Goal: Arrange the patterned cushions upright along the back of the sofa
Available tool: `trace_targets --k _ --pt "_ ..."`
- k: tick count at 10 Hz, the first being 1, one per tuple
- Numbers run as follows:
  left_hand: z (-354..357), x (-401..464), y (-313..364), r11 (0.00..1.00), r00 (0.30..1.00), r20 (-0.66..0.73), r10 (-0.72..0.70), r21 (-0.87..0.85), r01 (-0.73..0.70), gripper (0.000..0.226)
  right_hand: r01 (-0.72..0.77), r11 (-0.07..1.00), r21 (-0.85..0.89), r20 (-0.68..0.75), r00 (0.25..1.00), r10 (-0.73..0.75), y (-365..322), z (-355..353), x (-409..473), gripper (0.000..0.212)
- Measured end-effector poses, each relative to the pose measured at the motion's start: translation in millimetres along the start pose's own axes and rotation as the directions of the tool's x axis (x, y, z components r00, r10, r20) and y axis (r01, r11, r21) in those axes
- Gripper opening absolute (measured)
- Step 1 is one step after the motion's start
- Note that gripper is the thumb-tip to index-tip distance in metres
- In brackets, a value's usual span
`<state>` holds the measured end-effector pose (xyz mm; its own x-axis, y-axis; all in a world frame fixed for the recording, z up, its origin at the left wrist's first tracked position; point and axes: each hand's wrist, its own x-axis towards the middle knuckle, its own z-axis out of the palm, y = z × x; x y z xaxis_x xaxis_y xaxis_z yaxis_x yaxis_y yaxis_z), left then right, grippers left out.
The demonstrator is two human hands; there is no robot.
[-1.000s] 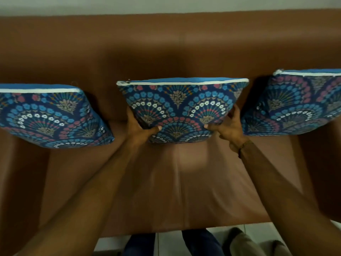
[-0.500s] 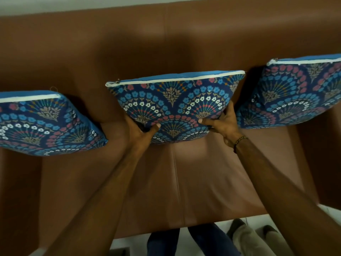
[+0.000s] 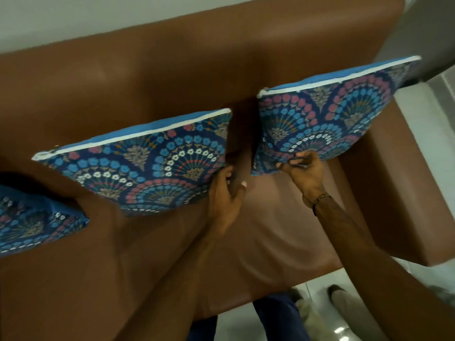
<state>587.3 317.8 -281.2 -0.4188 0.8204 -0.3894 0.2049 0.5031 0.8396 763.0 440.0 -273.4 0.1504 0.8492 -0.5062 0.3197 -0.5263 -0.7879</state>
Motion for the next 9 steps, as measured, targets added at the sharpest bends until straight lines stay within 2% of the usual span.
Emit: trace_targets --k 1,2,3,4,6,7,8,9 --pt "51 29 49 0.995 0.995 0.090 -0.032 -0.093 0.041 0.095 0.019 0.999 -0.050 -0.232 0.972 -0.030 -11 -71 45 0.071" --pt "78 54 75 0.987 0.995 0.096 -0.023 -0.154 0.038 0.117 0.101 0.992 -0.077 -0.169 0.979 -0.113 -21 -107 80 0.108" --pt "115 89 86 0.983 0.998 0.042 -0.052 -0.175 0.059 0.113 0.168 0.984 -0.067 0.033 0.986 -0.166 -32 -141 133 0.129" --pt "130 98 82 0.976 0.995 0.011 -0.095 -0.197 0.096 0.111 0.189 0.980 -0.056 0.120 0.976 -0.181 -38 -146 148 0.127" --pt "125 92 79 0.984 0.999 -0.044 -0.030 -0.176 0.021 0.101 0.132 0.991 0.016 0.011 0.991 -0.132 -16 -139 132 0.109" --pt "100 73 89 0.991 0.997 -0.074 0.034 -0.130 -0.044 0.114 0.106 0.993 -0.056 -0.042 0.993 -0.108 -21 -131 101 0.112" --pt "44 48 113 0.985 0.976 -0.148 0.160 -0.040 -0.167 0.110 0.211 0.940 -0.267 -0.102 0.964 -0.246 -57 -108 46 0.114" --pt "-10 30 131 0.960 0.947 -0.161 0.279 0.083 -0.268 0.096 0.367 0.825 -0.431 -0.013 0.911 -0.412 -95 -89 4 0.111"
